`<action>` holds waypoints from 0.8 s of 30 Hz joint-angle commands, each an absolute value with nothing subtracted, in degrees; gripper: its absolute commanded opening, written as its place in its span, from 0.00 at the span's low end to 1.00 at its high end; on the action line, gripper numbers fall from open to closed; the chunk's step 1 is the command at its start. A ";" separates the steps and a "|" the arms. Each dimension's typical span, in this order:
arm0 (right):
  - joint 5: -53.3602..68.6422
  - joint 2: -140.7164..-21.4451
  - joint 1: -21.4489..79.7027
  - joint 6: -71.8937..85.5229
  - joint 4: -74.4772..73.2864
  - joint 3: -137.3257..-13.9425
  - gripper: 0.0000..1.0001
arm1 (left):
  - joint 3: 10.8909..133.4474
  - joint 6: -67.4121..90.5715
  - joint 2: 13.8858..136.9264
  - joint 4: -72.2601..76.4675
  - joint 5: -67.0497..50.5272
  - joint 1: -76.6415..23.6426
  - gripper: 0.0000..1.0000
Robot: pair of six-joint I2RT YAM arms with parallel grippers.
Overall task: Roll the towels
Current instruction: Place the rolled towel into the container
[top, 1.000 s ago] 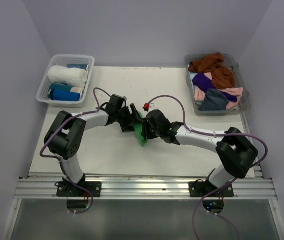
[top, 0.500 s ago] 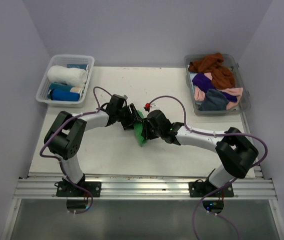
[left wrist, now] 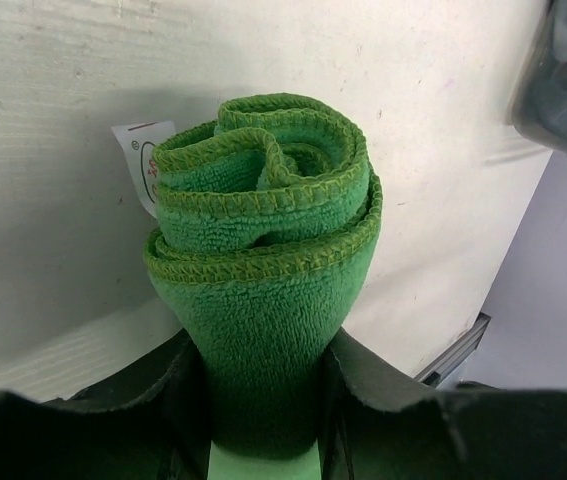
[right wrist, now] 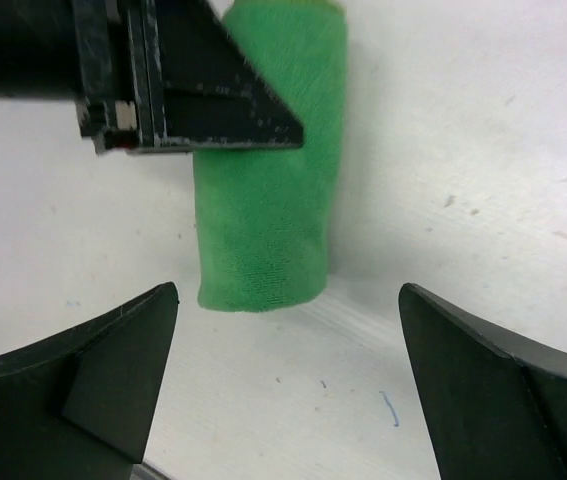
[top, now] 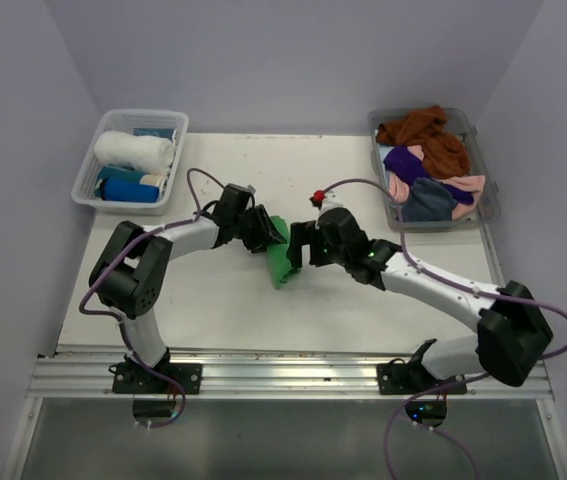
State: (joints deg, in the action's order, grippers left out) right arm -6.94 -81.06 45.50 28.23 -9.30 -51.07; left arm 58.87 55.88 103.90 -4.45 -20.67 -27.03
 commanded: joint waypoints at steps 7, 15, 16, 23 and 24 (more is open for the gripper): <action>-14.06 -64.52 35.78 25.58 -16.43 -48.78 0.96 | 67.75 54.15 96.24 -8.96 -24.87 -20.49 0.24; -13.36 -63.89 34.19 25.93 -17.93 -47.37 0.96 | 89.44 47.90 94.92 -21.62 -23.03 -3.27 0.22; -13.19 -64.07 34.19 26.01 -17.93 -47.37 0.96 | 90.69 48.16 94.92 -21.36 -23.03 -1.51 0.22; -11.43 -66.62 34.10 26.89 -16.88 -48.16 0.96 | 95.27 52.90 95.97 -12.15 -23.21 11.41 0.21; -10.99 -66.97 34.10 26.89 -16.79 -48.25 0.96 | 96.58 54.13 97.19 -11.35 -22.68 12.21 0.21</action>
State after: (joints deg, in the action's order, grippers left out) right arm -12.27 -66.11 34.39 26.48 -17.63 -47.29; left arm 93.23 51.53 96.40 -15.90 -22.48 11.00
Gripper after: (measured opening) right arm 0.961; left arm 0.403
